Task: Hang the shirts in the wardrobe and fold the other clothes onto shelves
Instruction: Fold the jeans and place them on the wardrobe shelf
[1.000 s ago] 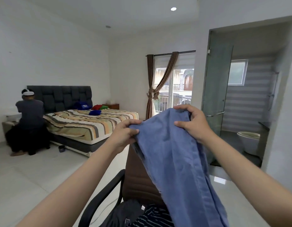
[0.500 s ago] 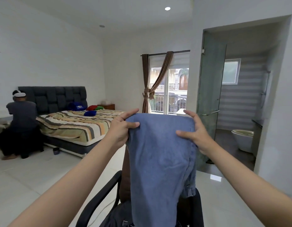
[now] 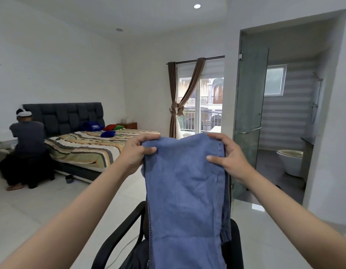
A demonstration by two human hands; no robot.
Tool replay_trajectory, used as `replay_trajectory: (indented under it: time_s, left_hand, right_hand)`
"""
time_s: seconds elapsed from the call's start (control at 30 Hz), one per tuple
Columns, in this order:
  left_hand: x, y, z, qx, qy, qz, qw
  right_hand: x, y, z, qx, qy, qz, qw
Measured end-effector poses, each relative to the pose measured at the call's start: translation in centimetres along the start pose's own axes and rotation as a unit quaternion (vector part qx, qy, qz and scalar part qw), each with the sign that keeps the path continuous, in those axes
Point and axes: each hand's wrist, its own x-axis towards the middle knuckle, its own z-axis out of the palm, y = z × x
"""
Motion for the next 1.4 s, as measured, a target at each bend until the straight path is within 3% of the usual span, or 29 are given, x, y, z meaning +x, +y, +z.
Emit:
replay_trajectory:
  time_s: [0.07, 0.2, 0.3, 0.4, 0.53, 0.7, 0.83, 0.93, 1.03, 1.1, 1.17, 1.3, 1.4]
  left_hand:
    - [0.1, -0.4, 0.4, -0.043, 0.0, 0.008, 0.999]
    - [0.0, -0.5, 1.4, -0.143, -0.039, -0.021, 0.989]
    - [-0.3, -1.2, 1.6, -0.109, -0.092, -0.089, 0.986]
    - [0.1, -1.4, 1.8, -0.094, -0.04, -0.077, 0.992]
    - [0.7, 0.0, 2.6, -0.11, 0.004, -0.049, 0.993]
    - [1.3, 2.3, 4.5, -0.045, -0.015, 0.024, 0.999]
    - [2.3, 4.8, 4.5, 0.174, -0.054, 0.113, 0.977]
    - [2.9, 6.0, 4.5, 0.255, -0.08, 0.087, 0.96]
    - [2.5, 6.3, 4.7, 0.134, -0.054, 0.017, 0.989]
    - [1.5, 6.4, 4.8, -0.051, -0.059, -0.025, 0.997]
    - [0.6, 6.1, 4.6, -0.181, -0.078, -0.034, 0.98]
    - [-0.3, 4.7, 5.1, -0.153, -0.091, -0.001, 0.984]
    - [0.1, 4.2, 5.2, -0.133, -0.02, -0.014, 0.991]
  right_hand:
    - [0.4, -0.7, -0.4, -0.01, 0.0, 0.0, 1.0]
    - [1.0, -2.2, -0.2, 0.153, 0.143, 0.044, 0.977]
    - [1.5, -2.8, 0.6, 0.191, 0.187, 0.039, 0.963]
    - [1.6, -2.5, 0.7, 0.126, 0.142, -0.002, 0.982]
    - [1.7, -2.5, -1.7, -0.041, 0.072, -0.034, 0.996]
    - [1.4, -3.0, -4.0, -0.072, 0.168, 0.0, 0.983]
    - [1.0, -2.4, -4.1, -0.048, 0.241, 0.021, 0.969]
    - [1.2, -2.8, -3.6, 0.017, 0.276, 0.044, 0.96]
    - [1.6, -4.0, -2.8, 0.163, 0.293, 0.078, 0.939]
    - [1.6, -4.5, -2.7, 0.212, 0.236, 0.064, 0.946]
    - [1.5, -4.7, -2.6, 0.181, 0.166, 0.04, 0.969]
    - [1.7, -5.3, -2.1, 0.141, 0.153, 0.024, 0.978]
    - [1.6, -5.5, -1.9, 0.151, 0.191, 0.041, 0.969]
